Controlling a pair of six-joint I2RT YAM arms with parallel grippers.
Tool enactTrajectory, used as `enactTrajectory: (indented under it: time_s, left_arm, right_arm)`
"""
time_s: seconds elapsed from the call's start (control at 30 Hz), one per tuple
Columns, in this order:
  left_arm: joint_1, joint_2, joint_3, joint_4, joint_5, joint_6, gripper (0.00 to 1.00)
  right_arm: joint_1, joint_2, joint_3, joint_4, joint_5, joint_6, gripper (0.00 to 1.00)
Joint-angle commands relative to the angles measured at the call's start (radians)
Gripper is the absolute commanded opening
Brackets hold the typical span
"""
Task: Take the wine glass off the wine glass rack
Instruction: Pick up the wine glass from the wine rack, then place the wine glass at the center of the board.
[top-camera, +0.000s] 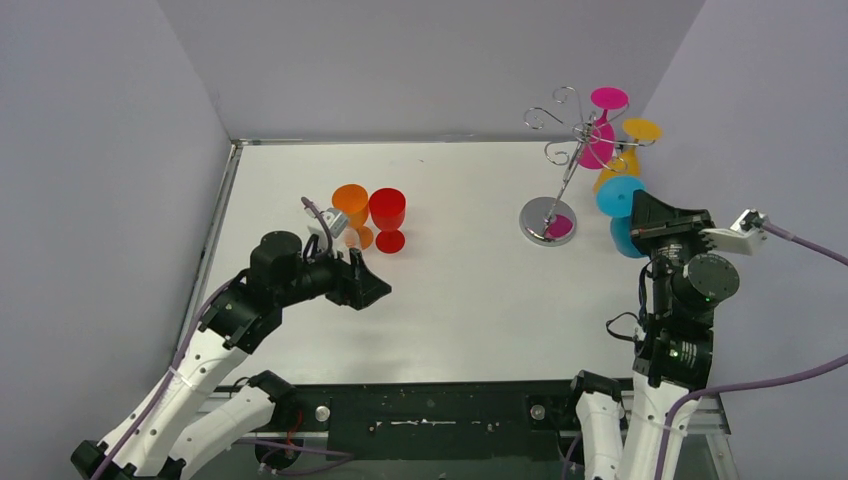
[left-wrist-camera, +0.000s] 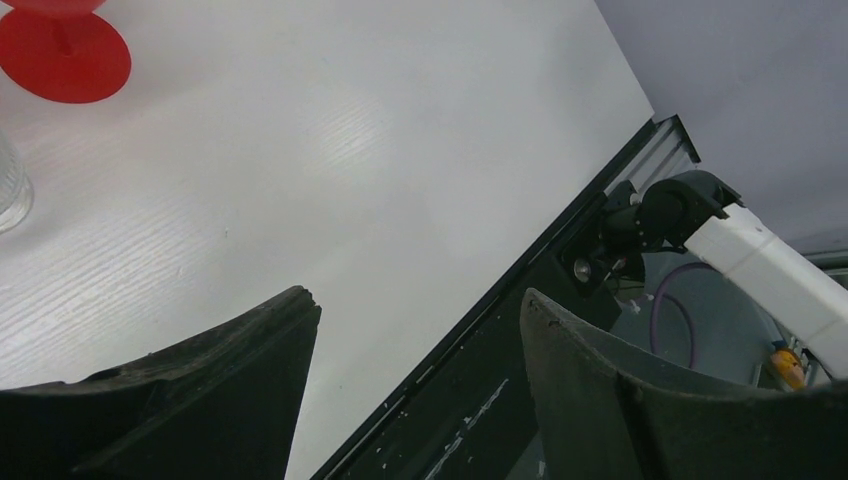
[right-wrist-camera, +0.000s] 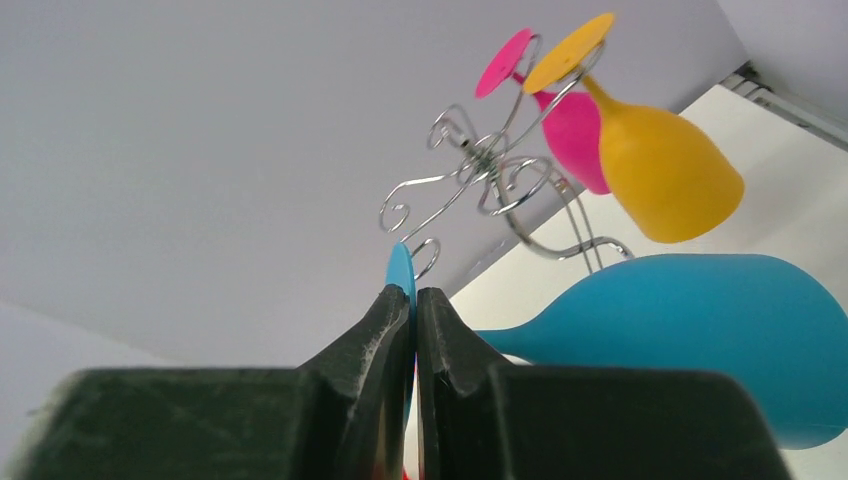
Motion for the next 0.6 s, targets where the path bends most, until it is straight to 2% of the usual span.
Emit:
enactTrajectory:
  time_s: [0.0,0.2,0.4,0.57]
  left_arm:
    - [0.004,-0.05,-0.035,0.071,0.064,-0.057,0.72]
    - [0.005,-0.124,-0.172,0.227,0.13,-0.169,0.74]
    - [0.005,-0.175,-0.376,0.629,0.218,-0.421,0.77]
    - [-0.005,-0.097,-0.455,0.853,0.258,-0.522,0.77]
  right_arm:
    - [0.027,-0.049,0.001,-0.033,-0.187,-0.099,0.0]
    - [0.049,-0.069,-0.076,-0.038,-0.518,-0.214,0.0]
    - [0.072,-0.121,-0.234,0.016,-0.708,-0.179,0.0]
    - [0.097,-0.135,-0.295,0.044,-0.782,-0.167,0.0]
